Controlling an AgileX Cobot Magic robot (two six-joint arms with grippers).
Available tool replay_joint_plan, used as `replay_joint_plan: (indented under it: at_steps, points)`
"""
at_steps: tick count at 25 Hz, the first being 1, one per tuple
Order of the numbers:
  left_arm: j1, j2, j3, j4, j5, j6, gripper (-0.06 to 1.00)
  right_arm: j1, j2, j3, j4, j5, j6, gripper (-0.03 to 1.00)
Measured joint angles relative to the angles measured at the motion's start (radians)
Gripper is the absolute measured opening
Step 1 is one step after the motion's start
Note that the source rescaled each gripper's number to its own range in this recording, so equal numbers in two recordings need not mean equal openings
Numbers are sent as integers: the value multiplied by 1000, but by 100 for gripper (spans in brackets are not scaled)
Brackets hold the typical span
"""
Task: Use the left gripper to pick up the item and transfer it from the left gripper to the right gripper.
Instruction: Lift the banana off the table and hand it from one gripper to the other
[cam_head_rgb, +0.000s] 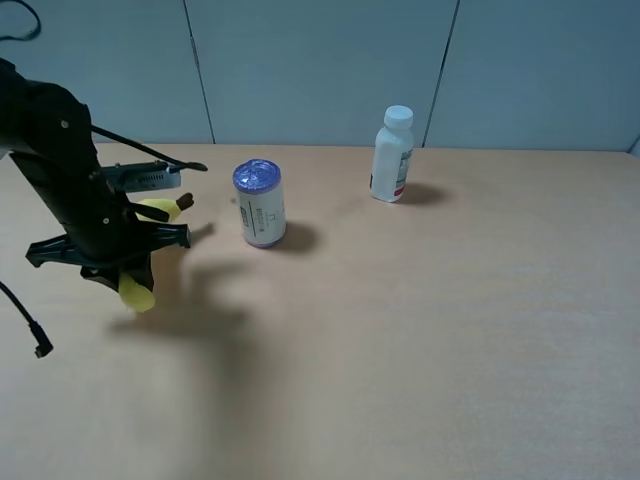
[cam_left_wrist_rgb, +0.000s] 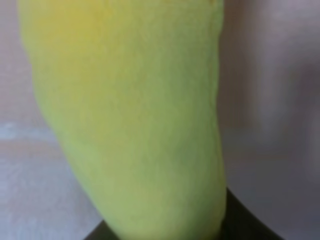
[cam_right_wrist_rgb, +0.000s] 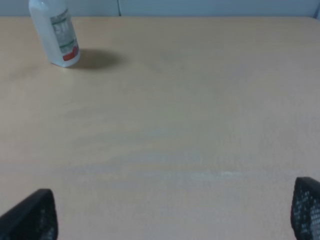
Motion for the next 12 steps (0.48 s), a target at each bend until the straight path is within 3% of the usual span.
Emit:
replay_joint_plan:
  at_steps: [7,12]
  points:
    - [0,-189,0,4,131,42,0,0,0,0,0,0,0,100]
    - [0,-297,-7,1,246,150,0,0,0,0,0,0,0,100]
